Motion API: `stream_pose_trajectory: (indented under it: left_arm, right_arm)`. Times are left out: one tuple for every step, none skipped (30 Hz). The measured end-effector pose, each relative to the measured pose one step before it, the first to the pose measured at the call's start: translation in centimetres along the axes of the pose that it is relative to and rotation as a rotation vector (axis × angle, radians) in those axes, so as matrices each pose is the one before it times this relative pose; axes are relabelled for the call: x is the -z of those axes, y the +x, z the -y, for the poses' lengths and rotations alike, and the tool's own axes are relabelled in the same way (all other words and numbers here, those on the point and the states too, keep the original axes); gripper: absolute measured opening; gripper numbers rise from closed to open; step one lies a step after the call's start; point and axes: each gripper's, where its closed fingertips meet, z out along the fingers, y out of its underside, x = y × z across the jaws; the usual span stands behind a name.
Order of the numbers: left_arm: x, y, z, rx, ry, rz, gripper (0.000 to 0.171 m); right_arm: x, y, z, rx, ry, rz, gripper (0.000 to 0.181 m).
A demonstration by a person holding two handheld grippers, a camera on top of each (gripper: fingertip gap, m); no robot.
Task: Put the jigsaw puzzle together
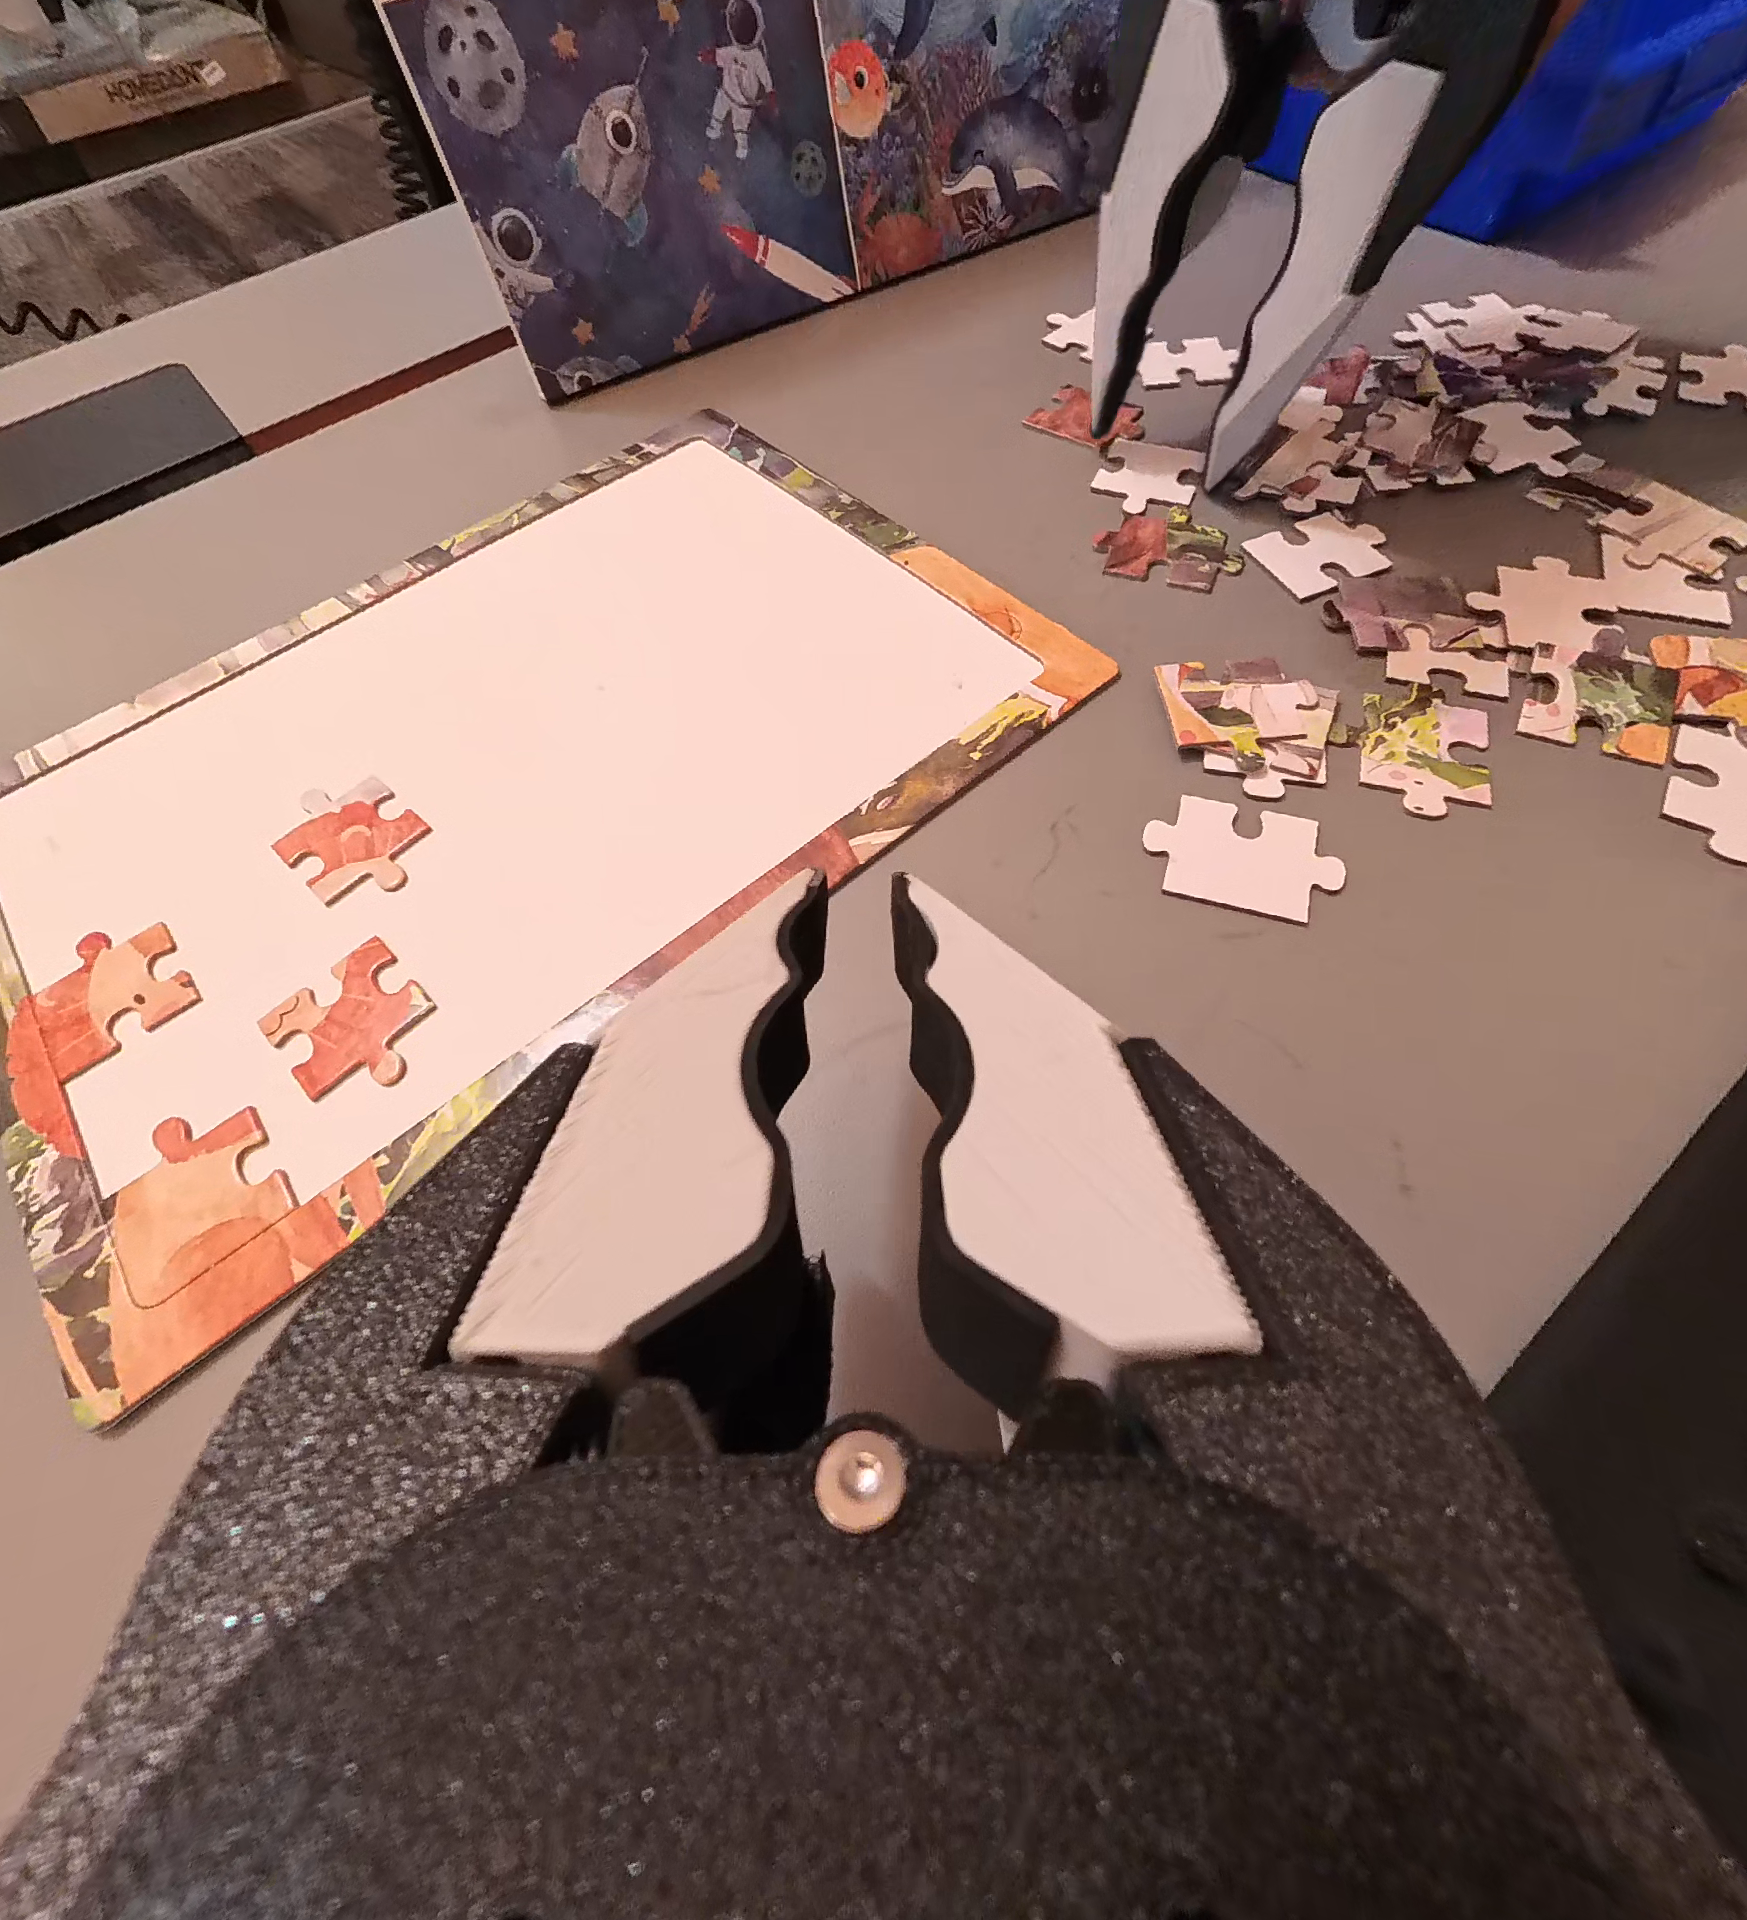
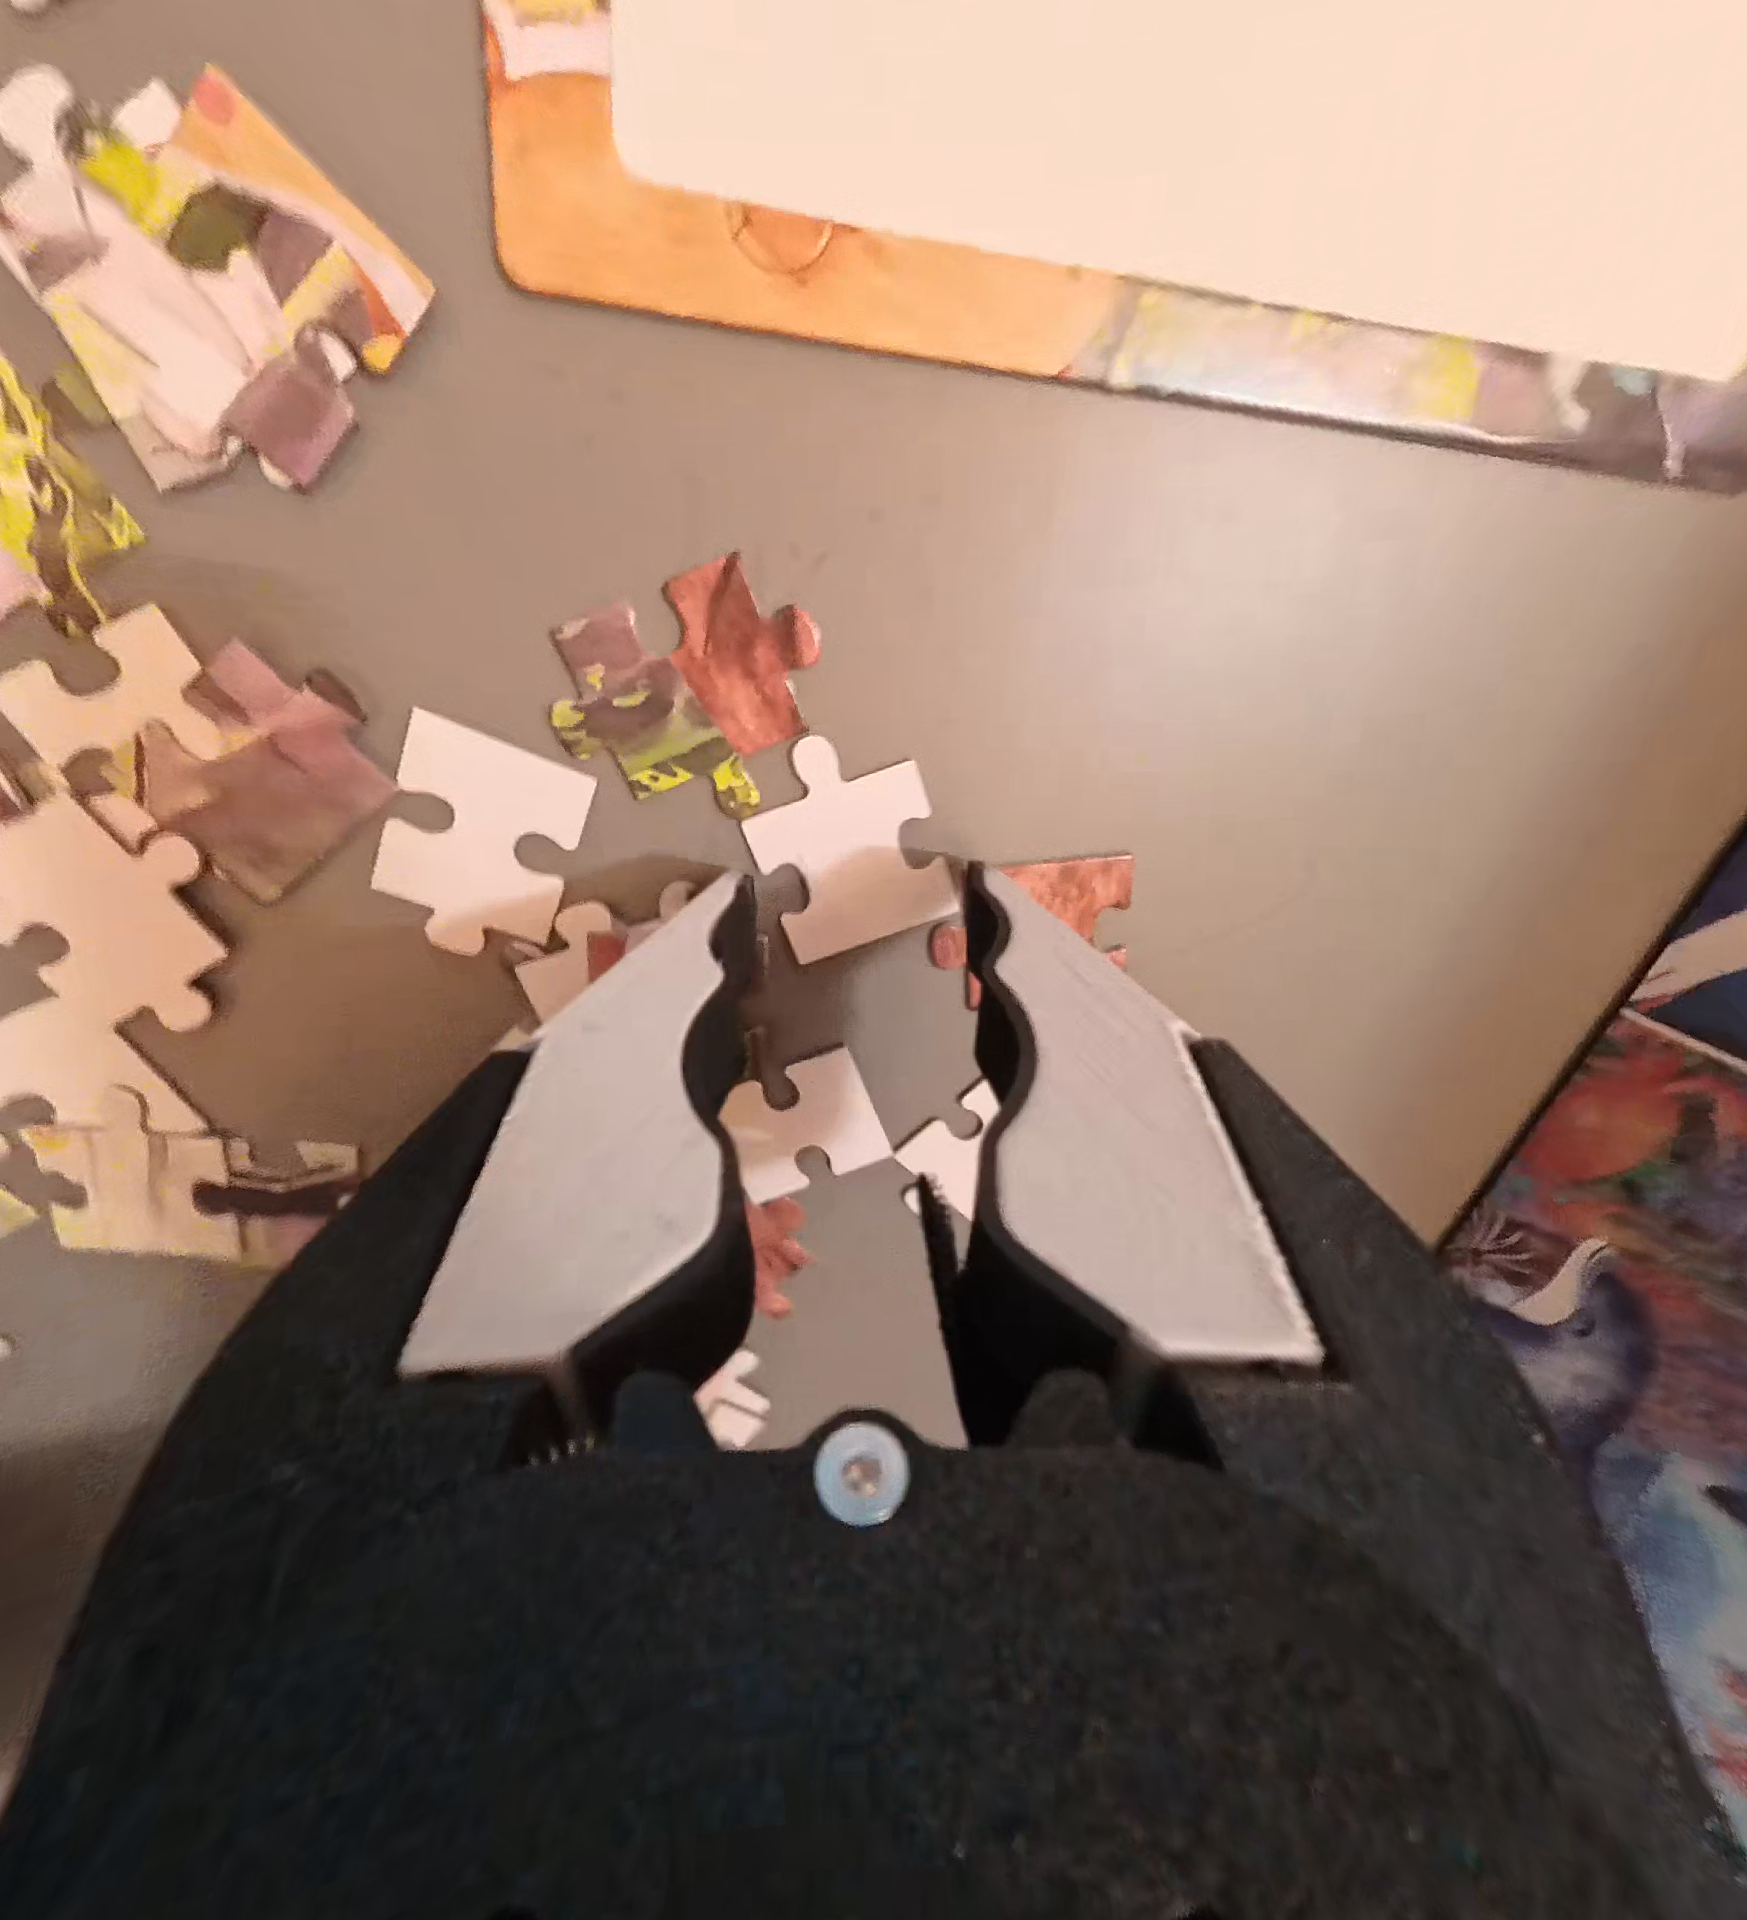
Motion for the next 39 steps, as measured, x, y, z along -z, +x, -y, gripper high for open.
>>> stream_pose_trajectory:
  left_arm:
    - [-0.018,0.064,-0.009,-0.0053,-0.00138,-0.0004,0.012]
    - [-0.026,0.062,-0.034,-0.0051,-0.00202,-0.0007,0.012]
    - [-0.029,0.048,-0.038,-0.0045,-0.00249,-0.0007,0.012]
    - [-0.026,0.043,-0.033,-0.0033,-0.0028,-0.0005,0.012]
    - [-0.037,0.032,-0.04,-0.0024,-0.00284,-0.0006,0.012]
    - [-0.044,0.025,-0.037,-0.0018,-0.00275,-0.0011,0.012]
    - [-0.04,0.04,-0.045,-0.0012,-0.00334,-0.0019,0.012]
    - [-0.039,0.024,-0.052,-0.0012,-0.00393,-0.0014,0.012]
    - [-0.048,0.028,-0.052,-0.0017,-0.00354,-0.0003,0.012]
    - [-0.028,0.022,-0.026,-0.0021,-0.00222,0.0,0.012]
    - [-0.001,0.013,-0.012,-0.002,-0.00037,0.0004,0.012]
    - [0.027,0.005,0.028,-0.0014,0.0017,0.0011,0.012]
    - [0.037,-0.003,0.042,-0.0006,0.00373,0.0013,0.012]
    - [0.051,-0.021,0.062,0.0002,0.00448,0.001,0.012]
    - [0.044,-0.012,0.042,0.0007,0.00328,0.0003,0.012]
    - [0.011,0.0,0.019,0.0011,0.00141,0.0,0.012]
    - [0.006,-0.009,0.012,0.0005,0.00051,-0.0001,0.012]
    - [0.017,0.022,0.014,-0.0009,0.00088,-0.0003,0.012]
    - [0.009,0.036,0.011,-0.0023,0.00109,-0.0004,0.012]
    - [0.017,0.031,0.024,-0.0035,0.00151,0.0007,0.012]
    - [0.035,0.03,0.061,-0.0042,0.00363,0.0012,0.012]
    - [0.068,0.073,0.145,-0.0031,0.00916,-0.0024,0.012]
    - [0.114,0.128,0.315,0.0007,0.01812,-0.0068,0.012]
    - [0.24,0.213,0.593,0.004,0.03171,-0.0123,0.013]
    - [0.404,0.36,0.972,0.0049,0.05094,-0.0193,0.019]
    - [0.516,0.534,1.279,0.0021,0.06729,-0.0255,0.029]
    - [0.557,0.541,1.339,-0.0058,0.0702,-0.0217,0.033]
    - [0.538,0.351,1.279,-0.0145,0.06555,-0.0064,0.037]
    - [0.495,0.234,1.241,-0.0176,0.06121,-0.0002,0.042]
    - [0.475,0.245,1.27,-0.0178,0.05917,-0.0036,0.044]
    - [0.423,0.147,1.291,-0.0189,0.05623,-0.0013,0.044]
    - [0.321,0.059,1.234,-0.0206,0.04926,-0.0004,0.045]
    - [0.188,0.114,1.04,-0.0242,0.03527,-0.0072,0.048]
    - [0.045,0.142,0.736,-0.0256,0.01438,-0.0131,0.051]
    - [-0.066,0.182,0.421,-0.0231,-0.00271,-0.0189,0.055]
    - [-0.127,0.39,0.125,-0.0192,-0.01422,-0.033,0.061]
    - [-0.172,0.445,-0.166,-0.016,-0.02516,-0.0369,0.067]
    - [-0.215,0.244,-0.309,-0.0167,-0.02617,-0.0222,0.069]
    - [-0.213,0.159,-0.294,-0.0195,-0.01952,-0.0144,0.069]
  right_arm:
    - [-0.022,-0.142,0.032,0.0386,-0.0206,0.0129,0.039]
    - [-0.051,-0.051,0.129,0.042,-0.0153,0.0043,0.04]
    - [-0.036,-0.208,0.132,0.0379,-0.0118,0.0153,0.036]
    - [-0.025,0.02,0.009,0.026,-0.013,0.0095,0.036]
    - [-0.061,-0.018,0.025,0.0117,-0.0077,0.0218,0.037]
    - [-0.081,-0.118,0.007,0.0012,-0.0073,0.036,0.035]
    - [-0.051,0.054,0.019,-0.0059,-0.0042,0.0291,0.031]
    - [-0.013,0.365,0.003,0.0114,-0.0057,0.0033,0.023]
    - [-0.012,0.206,-0.018,0.0209,-0.0089,0.0088,0.019]
    - [0.02,0.01,-0.002,0.0054,-0.0098,0.0228,0.019]
    - [0.011,-0.009,0.027,-0.0162,-0.0121,0.0243,0.019]
    - [0.01,-0.022,0.028,-0.0221,-0.0098,0.0153,0.019]
    - [-0.01,0.005,0.006,-0.0102,-0.0048,0.0016,0.019]
    - [-0.015,-0.005,0.012,0.0003,0.002,-0.0103,0.019]
    - [-0.021,-0.005,-0.001,0.0023,0.008,-0.0173,0.019]
    - [0.037,-0.125,-0.033,-0.0019,0.0119,-0.0132,0.019]
    - [0.16,-0.256,0.093,-0.0165,0.0235,-0.0034,0.019]
    - [0.307,-0.452,0.334,-0.028,0.0407,0.009,0.018]
    - [0.442,-0.444,0.501,-0.0319,0.0527,0.0055,0.018]
    - [0.536,-0.544,0.838,-0.0295,0.0733,0.0095,0.018]
    - [0.558,-0.796,1.347,-0.0332,0.1014,0.0249,0.018]
    - [0.453,-1.166,1.86,-0.0417,0.1284,0.0509,0.018]
    - [0.241,-1.662,2.338,-0.0459,0.1519,0.0831,0.018]
    - [-0.056,-1.848,2.593,-0.0489,0.17,0.1001,0.019]
    - [-0.288,-1.94,2.561,-0.05,0.1778,0.1173,0.019]
    - [-0.406,-1.776,2.395,-0.0593,0.1818,0.1232,0.018]
    - [-0.481,-1.475,1.954,-0.0703,0.1666,0.1254,0.018]
    - [-0.538,-1.227,1.39,-0.0753,0.1353,0.1271,0.018]
    - [-0.542,-0.687,0.894,-0.0698,0.109,0.1027,0.019]
    - [-0.541,-0.067,0.339,-0.06,0.0685,0.0646,0.018]
    - [-0.536,-0.088,0.056,-0.0435,0.0411,0.0589,0.018]
    - [-0.534,-0.01,-0.061,-0.0299,0.0286,0.0453,0.018]
    - [-0.536,0.24,-0.219,-0.0249,0.0072,0.0203,0.018]
    - [-0.538,0.091,-0.27,-0.0122,-0.0041,0.0185,0.018]
    - [-0.514,-0.114,-0.206,-0.0039,-0.0025,0.0232,0.018]
    - [-0.493,-0.142,-0.218,-0.0072,-0.0079,0.0205,0.018]
    - [-0.436,-0.106,-0.231,-0.0074,-0.0116,0.0158,0.018]
    - [-0.393,-0.093,-0.234,-0.0013,-0.0109,0.0134,0.018]
    - [-0.332,0.036,-0.296,-0.0039,-0.0137,0.0047,0.019]
